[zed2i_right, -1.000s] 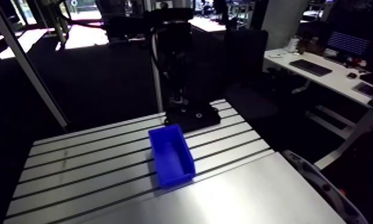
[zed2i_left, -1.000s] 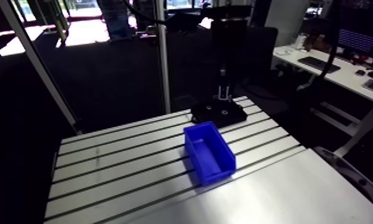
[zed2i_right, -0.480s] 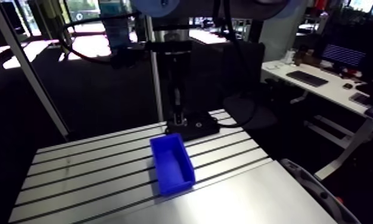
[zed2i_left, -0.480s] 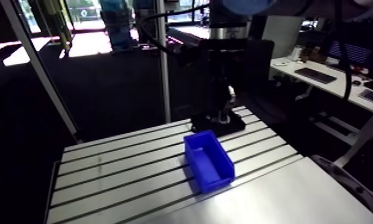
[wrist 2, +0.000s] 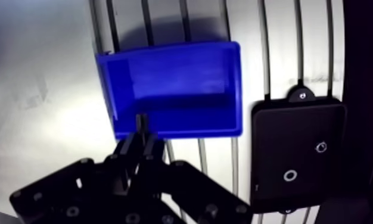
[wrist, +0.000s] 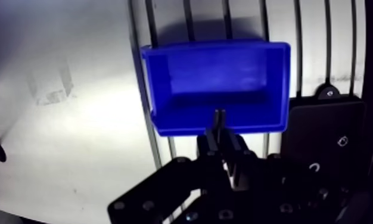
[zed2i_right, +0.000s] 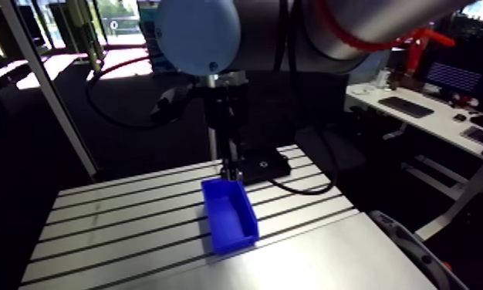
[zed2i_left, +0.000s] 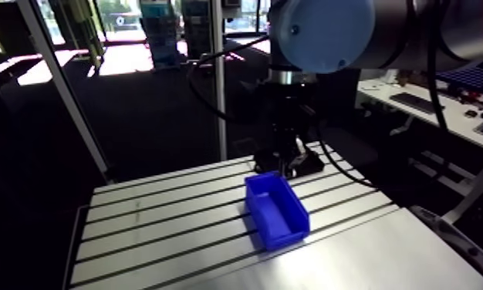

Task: Pick up the M10 bolt from the tray and put it into the blue bin.

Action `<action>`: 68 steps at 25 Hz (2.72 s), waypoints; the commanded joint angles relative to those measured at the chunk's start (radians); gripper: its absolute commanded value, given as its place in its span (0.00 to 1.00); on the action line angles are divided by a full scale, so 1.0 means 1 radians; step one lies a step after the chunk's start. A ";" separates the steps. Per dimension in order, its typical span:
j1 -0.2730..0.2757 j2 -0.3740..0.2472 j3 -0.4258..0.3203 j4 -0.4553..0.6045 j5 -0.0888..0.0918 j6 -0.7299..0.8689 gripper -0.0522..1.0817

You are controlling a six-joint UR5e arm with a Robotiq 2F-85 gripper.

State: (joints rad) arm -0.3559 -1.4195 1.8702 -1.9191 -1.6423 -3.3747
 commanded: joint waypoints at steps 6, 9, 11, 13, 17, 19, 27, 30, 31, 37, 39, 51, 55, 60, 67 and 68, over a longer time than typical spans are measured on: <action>0.017 0.012 0.109 -0.174 -0.001 -0.023 0.94; 0.017 0.017 0.120 -0.176 -0.001 -0.021 0.94; 0.017 0.018 0.126 -0.176 0.000 -0.021 0.94; 0.017 0.029 0.129 -0.176 0.000 -0.021 0.94; 0.017 0.044 0.129 -0.176 -0.001 -0.021 0.94; 0.017 0.055 0.131 -0.176 -0.001 -0.021 0.93; 0.015 0.101 0.148 -0.242 0.000 -0.023 0.93; 0.014 0.118 0.154 -0.286 -0.004 -0.023 0.92; 0.012 0.124 0.154 -0.291 -0.004 -0.023 0.92; 0.009 0.161 0.148 -0.294 -0.004 -0.009 0.92; 0.009 0.167 0.146 -0.294 -0.004 -0.007 0.92; 0.014 0.167 0.151 -0.292 -0.003 -0.007 0.85; 0.014 0.169 0.152 -0.292 -0.003 -0.007 0.83; 0.011 0.172 0.152 -0.292 -0.003 -0.009 0.76; 0.009 0.176 0.152 -0.317 -0.006 -0.012 0.38; 0.011 0.176 0.154 -0.315 -0.006 -0.012 0.35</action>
State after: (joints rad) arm -0.3459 -1.2444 2.0230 -2.2234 -1.6457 -3.3846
